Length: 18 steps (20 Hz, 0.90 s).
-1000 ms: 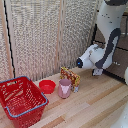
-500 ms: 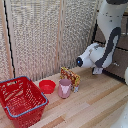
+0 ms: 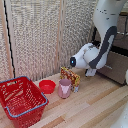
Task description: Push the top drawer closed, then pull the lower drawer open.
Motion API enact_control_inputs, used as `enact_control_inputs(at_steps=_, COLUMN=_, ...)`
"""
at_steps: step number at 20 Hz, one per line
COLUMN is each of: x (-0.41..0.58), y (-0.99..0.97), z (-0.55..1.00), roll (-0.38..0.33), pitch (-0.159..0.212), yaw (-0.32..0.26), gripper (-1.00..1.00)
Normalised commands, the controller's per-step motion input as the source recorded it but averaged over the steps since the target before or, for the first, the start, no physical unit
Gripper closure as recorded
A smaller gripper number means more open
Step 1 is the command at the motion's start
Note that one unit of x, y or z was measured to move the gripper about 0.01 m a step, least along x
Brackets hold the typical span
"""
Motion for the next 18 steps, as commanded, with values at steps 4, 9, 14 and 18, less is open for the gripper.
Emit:
enact_control_inputs(at_steps=4, x=0.039, y=0.5, z=-0.07, roll=0.077, pitch=0.001, yaw=-0.001, gripper=-1.0)
enact_control_inputs(at_steps=9, x=0.154, y=0.37, z=0.0, roll=0.024, pitch=0.057, yaw=0.01, gripper=-1.0)
enact_control_inputs(at_steps=14, x=0.174, y=0.18, z=0.16, roll=0.07, pitch=0.028, yaw=0.009, gripper=-1.0)
enact_control_inputs(at_steps=18, x=0.355, y=0.01, z=0.45, roll=0.192, pitch=-0.001, yaw=-0.053, gripper=-1.0)
